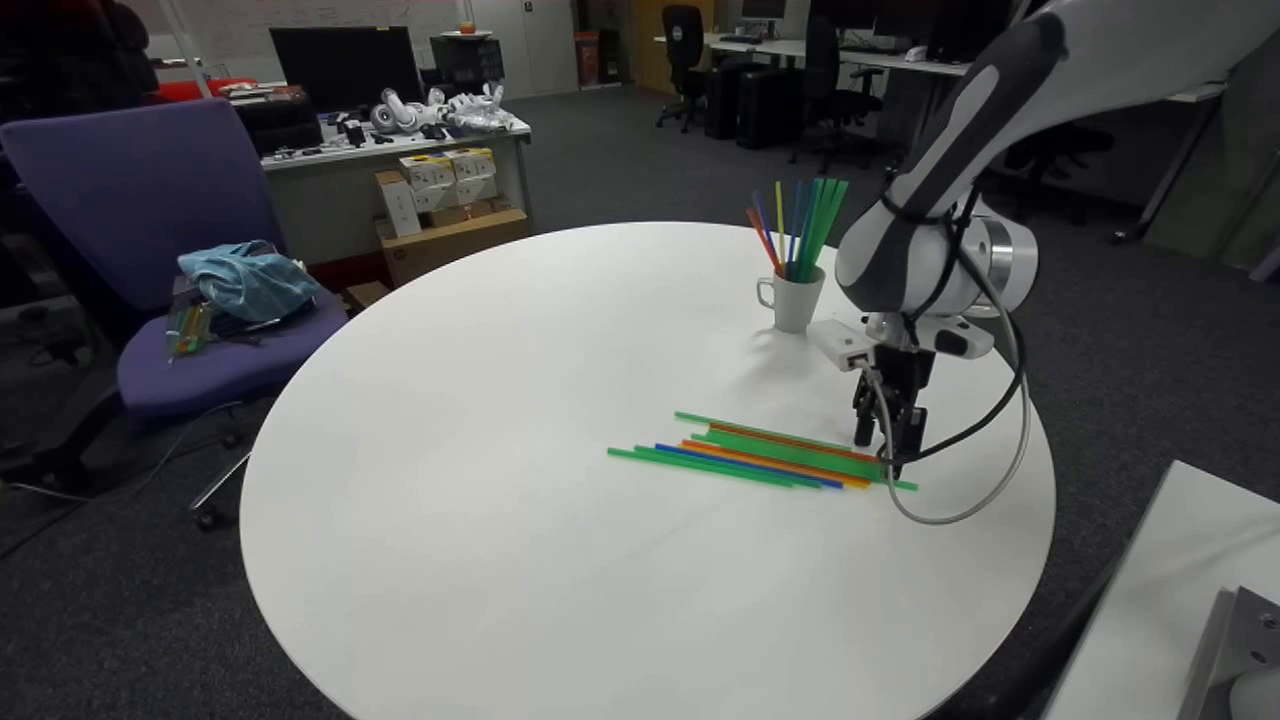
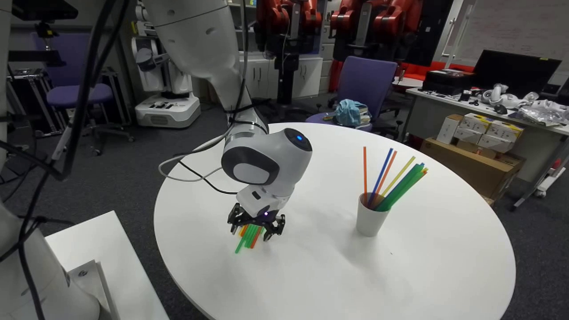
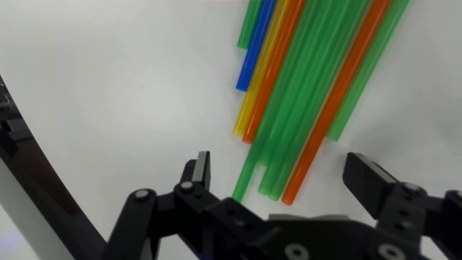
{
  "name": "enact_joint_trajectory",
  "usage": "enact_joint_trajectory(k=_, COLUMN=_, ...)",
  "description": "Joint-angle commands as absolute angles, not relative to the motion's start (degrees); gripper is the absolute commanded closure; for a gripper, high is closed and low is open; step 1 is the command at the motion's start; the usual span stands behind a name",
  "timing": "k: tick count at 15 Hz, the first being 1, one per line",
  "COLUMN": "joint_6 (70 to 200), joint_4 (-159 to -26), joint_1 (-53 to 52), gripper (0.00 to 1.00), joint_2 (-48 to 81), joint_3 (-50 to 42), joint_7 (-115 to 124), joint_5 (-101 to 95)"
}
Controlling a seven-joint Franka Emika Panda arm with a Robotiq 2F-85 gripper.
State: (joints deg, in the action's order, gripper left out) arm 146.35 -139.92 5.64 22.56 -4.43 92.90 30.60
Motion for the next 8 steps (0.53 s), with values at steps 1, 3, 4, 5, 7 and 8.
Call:
enact_joint_trajectory(k=1, joint_6=146.5, joint_4=-143.5, joint_1=7.5, gripper=0.00, joint_2=16.8, joint_3=-5.0, joint_7=88.4, joint_5=32.1)
enact_joint_trajectory(k=3, joint_6=146.8, joint_4=-144.3, joint_1=7.5, gripper=0.00, joint_2=16.0, joint_3=-6.0, joint_7=88.2, joint_5=31.5)
enact_joint_trajectory(k=4, joint_6=147.0, joint_4=-145.0, joint_1=7.3, gripper=0.00, joint_2=15.8, joint_3=-6.6, joint_7=88.4, joint_5=30.7)
enact_joint_trajectory(k=5, joint_6=146.9, joint_4=-145.6, joint_1=7.2, gripper=0.00, joint_2=15.5, joint_3=-7.1, joint_7=88.4, joint_5=30.1)
enact_joint_trajectory(k=7, joint_6=145.7, joint_4=-146.8, joint_1=6.9, gripper=0.00, joint_2=15.1, joint_3=-8.0, joint_7=88.9, joint_5=28.5)
enact_joint_trajectory(k=8, joint_6=145.3, joint_4=-147.4, joint_1=6.7, gripper=0.00, joint_2=15.1, joint_3=-8.5, joint_7=89.3, joint_5=27.4)
